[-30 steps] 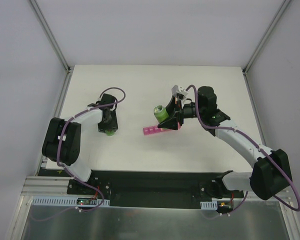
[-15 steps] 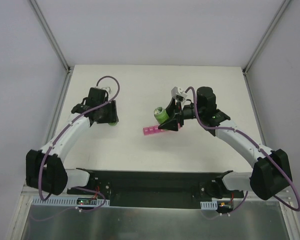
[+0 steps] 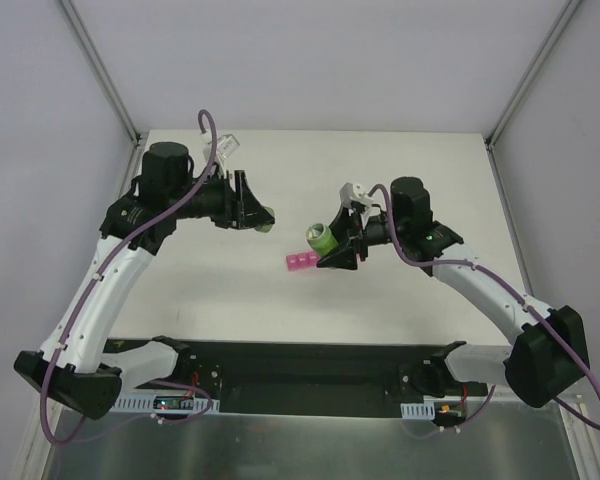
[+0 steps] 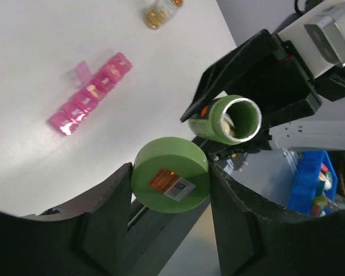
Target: Sort the pills into containers
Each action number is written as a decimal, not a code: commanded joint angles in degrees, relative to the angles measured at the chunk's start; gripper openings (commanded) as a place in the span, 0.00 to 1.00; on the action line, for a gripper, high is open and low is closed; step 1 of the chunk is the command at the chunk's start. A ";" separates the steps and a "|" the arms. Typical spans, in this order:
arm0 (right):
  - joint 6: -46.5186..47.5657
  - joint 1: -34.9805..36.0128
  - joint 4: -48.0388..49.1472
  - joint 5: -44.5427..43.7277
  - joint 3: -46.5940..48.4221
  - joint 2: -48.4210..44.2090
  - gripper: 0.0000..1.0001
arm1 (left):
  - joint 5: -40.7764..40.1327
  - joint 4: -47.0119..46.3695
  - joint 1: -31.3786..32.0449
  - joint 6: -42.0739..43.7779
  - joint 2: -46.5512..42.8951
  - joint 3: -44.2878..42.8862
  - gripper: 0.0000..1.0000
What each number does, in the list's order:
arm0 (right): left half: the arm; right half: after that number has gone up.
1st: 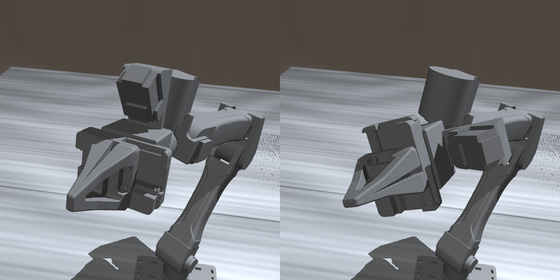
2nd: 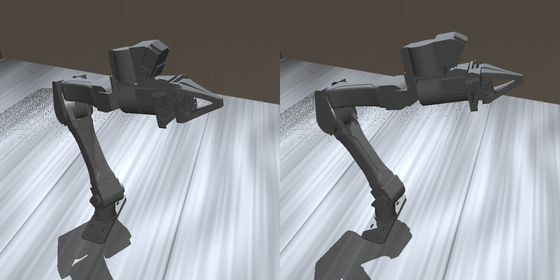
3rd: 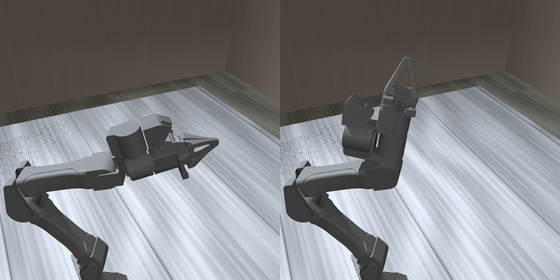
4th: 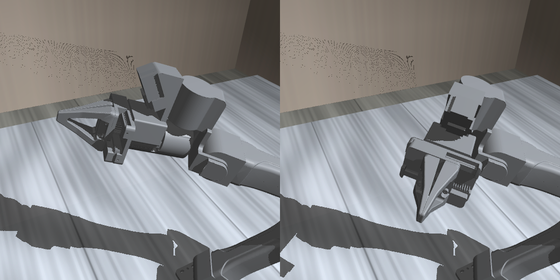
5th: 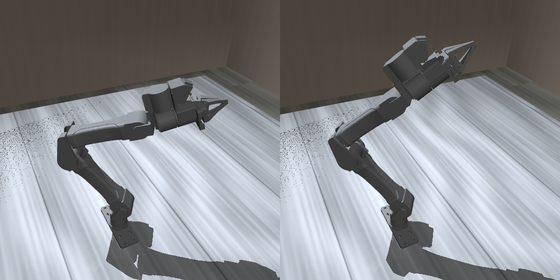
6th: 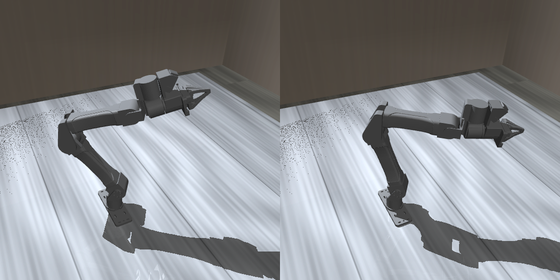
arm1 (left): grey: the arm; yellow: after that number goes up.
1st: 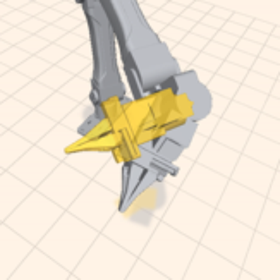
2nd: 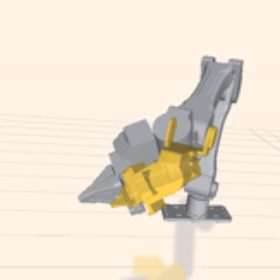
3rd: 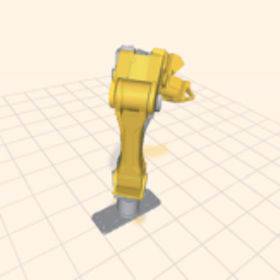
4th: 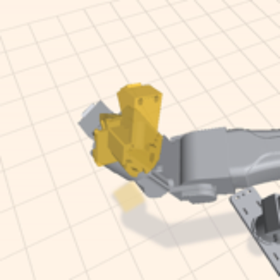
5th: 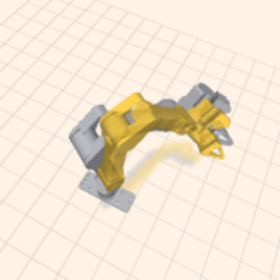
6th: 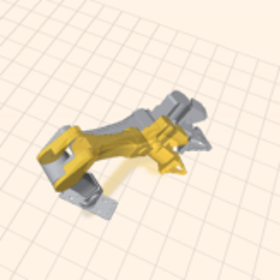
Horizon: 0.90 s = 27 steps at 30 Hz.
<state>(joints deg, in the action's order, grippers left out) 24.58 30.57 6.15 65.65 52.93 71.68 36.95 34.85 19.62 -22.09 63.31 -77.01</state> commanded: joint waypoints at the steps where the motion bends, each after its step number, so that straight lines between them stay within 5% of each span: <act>1: 4.77 2.12 -1.75 2.12 3.59 -2.07 0.10 | 8.75 1.62 2.88 -5.24 3.92 -3.93 0.20; 14: 10.05 5.12 -8.96 -2.19 5.96 -1.46 0.10 | 14.12 1.45 8.68 -10.78 11.75 -8.59 0.19; 27: 10.84 5.91 -13.26 -7.11 8.42 0.74 0.10 | 4.54 5.83 12.37 -9.03 12.36 -9.47 0.18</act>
<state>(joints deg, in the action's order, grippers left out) 33.54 35.88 -6.13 59.51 57.28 71.81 44.91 37.69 31.20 -32.18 75.70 -83.35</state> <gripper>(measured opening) 0.540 0.496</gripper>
